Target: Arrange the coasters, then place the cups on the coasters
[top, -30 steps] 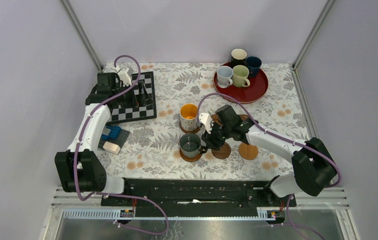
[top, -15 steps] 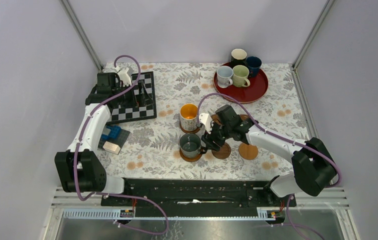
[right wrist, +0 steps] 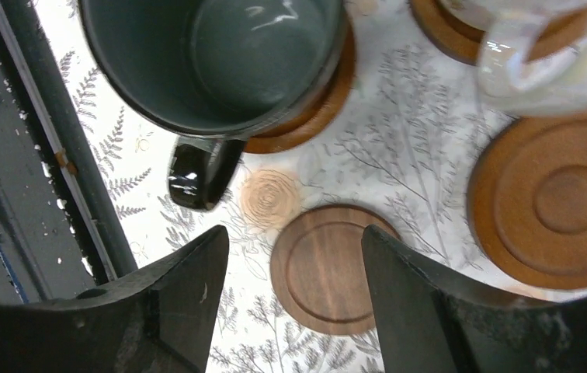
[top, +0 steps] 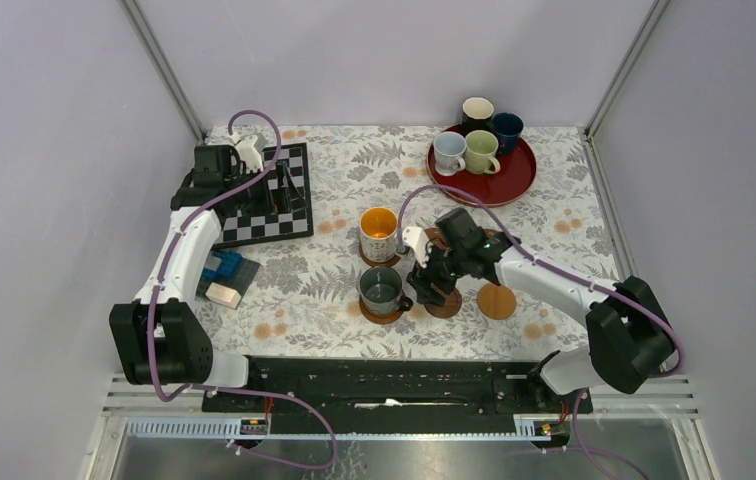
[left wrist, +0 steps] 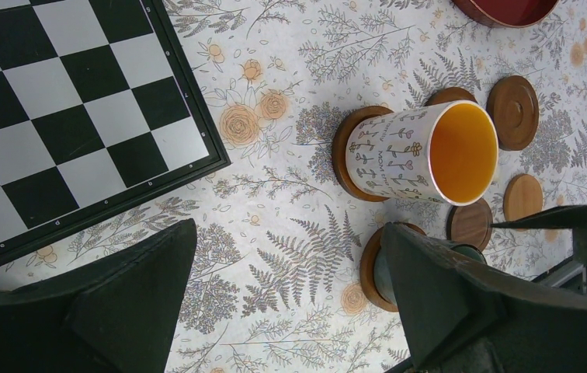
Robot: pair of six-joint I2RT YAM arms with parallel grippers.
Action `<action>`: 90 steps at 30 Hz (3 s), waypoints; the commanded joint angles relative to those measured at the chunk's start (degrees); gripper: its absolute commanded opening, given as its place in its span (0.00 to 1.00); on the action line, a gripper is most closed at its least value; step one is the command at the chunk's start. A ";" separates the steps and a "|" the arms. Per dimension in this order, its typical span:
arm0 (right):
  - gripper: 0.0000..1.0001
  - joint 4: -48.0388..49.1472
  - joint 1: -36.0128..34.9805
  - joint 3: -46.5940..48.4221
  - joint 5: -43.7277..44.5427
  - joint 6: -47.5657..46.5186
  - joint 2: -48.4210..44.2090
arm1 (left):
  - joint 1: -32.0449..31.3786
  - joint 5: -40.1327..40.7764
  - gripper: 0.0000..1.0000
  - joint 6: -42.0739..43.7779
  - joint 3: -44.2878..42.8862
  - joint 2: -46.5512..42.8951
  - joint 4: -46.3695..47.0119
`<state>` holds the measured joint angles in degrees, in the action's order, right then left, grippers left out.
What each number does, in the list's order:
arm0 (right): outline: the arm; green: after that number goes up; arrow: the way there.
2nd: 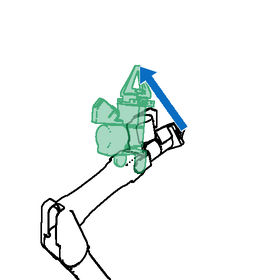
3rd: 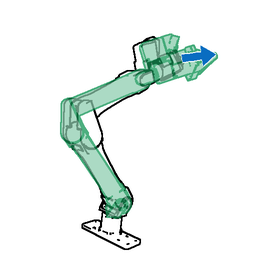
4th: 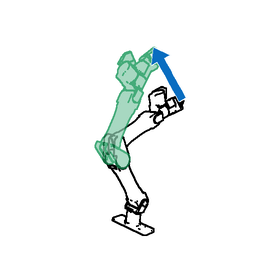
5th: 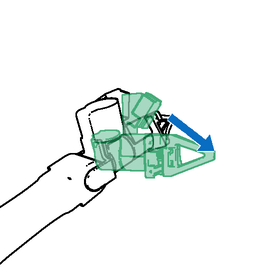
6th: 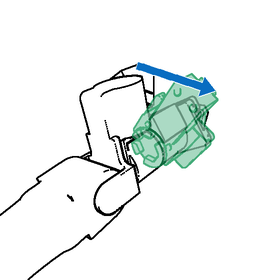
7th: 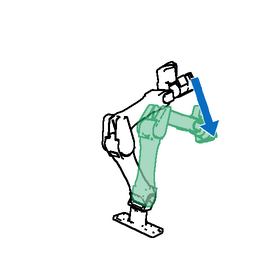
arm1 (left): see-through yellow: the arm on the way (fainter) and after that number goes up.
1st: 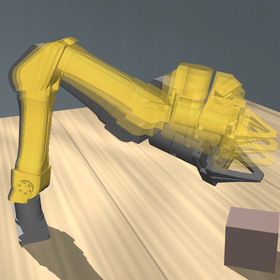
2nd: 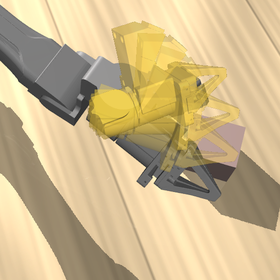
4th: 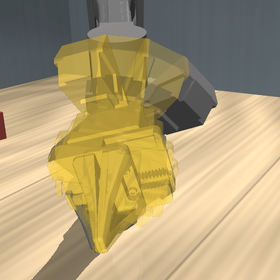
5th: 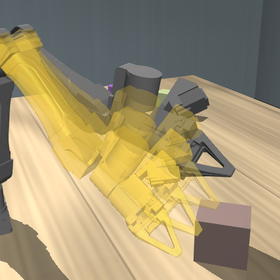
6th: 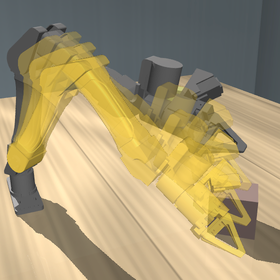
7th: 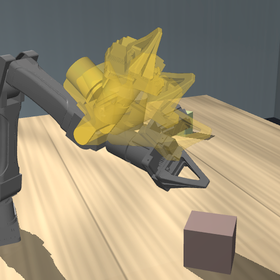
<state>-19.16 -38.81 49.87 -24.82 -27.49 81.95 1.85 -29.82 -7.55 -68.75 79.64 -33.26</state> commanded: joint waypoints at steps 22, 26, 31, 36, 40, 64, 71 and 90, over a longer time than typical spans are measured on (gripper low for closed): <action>0.47 -3.43 40.89 41.41 7.32 5.22 29.52 | 0.18 -0.76 0.99 1.31 -0.08 -1.91 2.14; 0.47 -2.97 42.34 46.55 10.02 5.47 36.00 | 0.23 -0.86 0.99 1.40 0.01 -1.79 2.17; 0.47 -2.68 42.59 52.98 12.50 5.83 43.24 | 0.19 -0.98 0.99 1.40 -0.01 -1.24 2.14; 0.47 -3.42 42.59 59.53 14.91 6.26 49.37 | 0.20 -0.72 0.99 1.66 0.17 -1.53 2.15; 0.47 -4.66 42.82 63.63 17.42 5.87 53.56 | 0.24 -0.10 0.99 2.05 0.57 -1.95 2.14; 0.48 -10.16 57.43 54.26 21.09 -8.16 52.59 | 0.22 -0.91 0.99 2.23 0.45 -0.89 2.14; 0.50 -9.30 62.18 48.14 20.91 -12.41 49.07 | 0.21 -1.33 0.99 2.67 0.47 -0.72 2.15; 0.69 -21.89 63.33 46.99 1.11 -19.46 33.85 | 0.26 -3.44 0.99 3.09 0.32 0.17 2.14</action>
<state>-32.75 24.10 91.70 -18.41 -44.01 120.66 1.85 -30.89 -5.39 -67.72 79.79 -33.26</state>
